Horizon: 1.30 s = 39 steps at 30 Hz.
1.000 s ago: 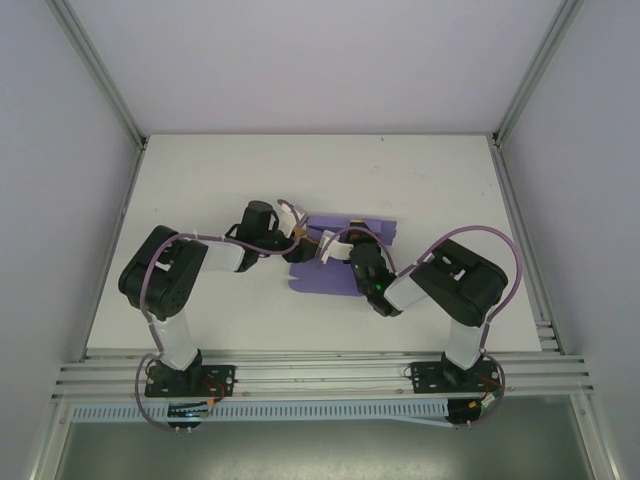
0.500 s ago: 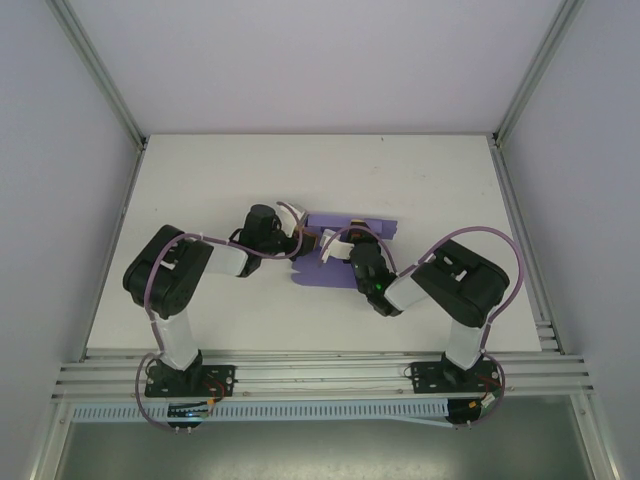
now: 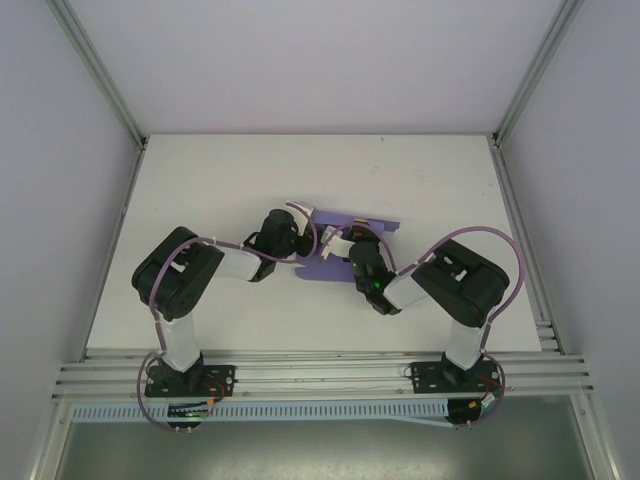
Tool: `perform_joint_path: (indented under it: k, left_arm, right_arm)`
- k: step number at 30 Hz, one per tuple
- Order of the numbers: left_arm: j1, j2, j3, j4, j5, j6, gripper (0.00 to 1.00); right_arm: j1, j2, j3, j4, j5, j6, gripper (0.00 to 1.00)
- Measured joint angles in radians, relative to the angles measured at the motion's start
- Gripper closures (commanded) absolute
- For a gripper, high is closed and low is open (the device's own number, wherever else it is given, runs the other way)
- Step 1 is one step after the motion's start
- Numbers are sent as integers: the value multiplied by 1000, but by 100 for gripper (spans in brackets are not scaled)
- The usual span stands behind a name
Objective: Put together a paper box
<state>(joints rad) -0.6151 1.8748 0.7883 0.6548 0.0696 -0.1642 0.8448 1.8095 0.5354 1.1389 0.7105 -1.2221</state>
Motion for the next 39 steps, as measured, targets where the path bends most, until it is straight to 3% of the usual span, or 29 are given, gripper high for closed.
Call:
perform_joint_path:
  k: [9, 16, 20, 24, 28, 34, 39]
  left_arm:
    - [-18, 6, 23, -19, -141, -54, 100]
    - [-19, 6, 23, -15, -161, -50, 99]
    - [-2, 23, 41, -14, -148, -2, 75]
    - [10, 46, 68, -12, -124, 40, 79]
    - [18, 47, 71, -13, -62, 78, 63]
    - [47, 26, 18, 14, 64, 137, 68]
    - [71, -8, -8, -9, 156, 181, 66]
  right_arm:
    - [2, -21, 38, -109, -19, 67, 100]
    - [-15, -40, 96, -229, -34, 127, 100]
    - [-34, -58, 190, -415, -52, 183, 100]
    - [-49, -78, 257, -578, -75, 235, 100]
    - [-67, -103, 276, -668, -105, 264, 100]
    - [-77, -130, 277, -717, -137, 271, 100]
    - [-79, -147, 277, -747, -166, 281, 100]
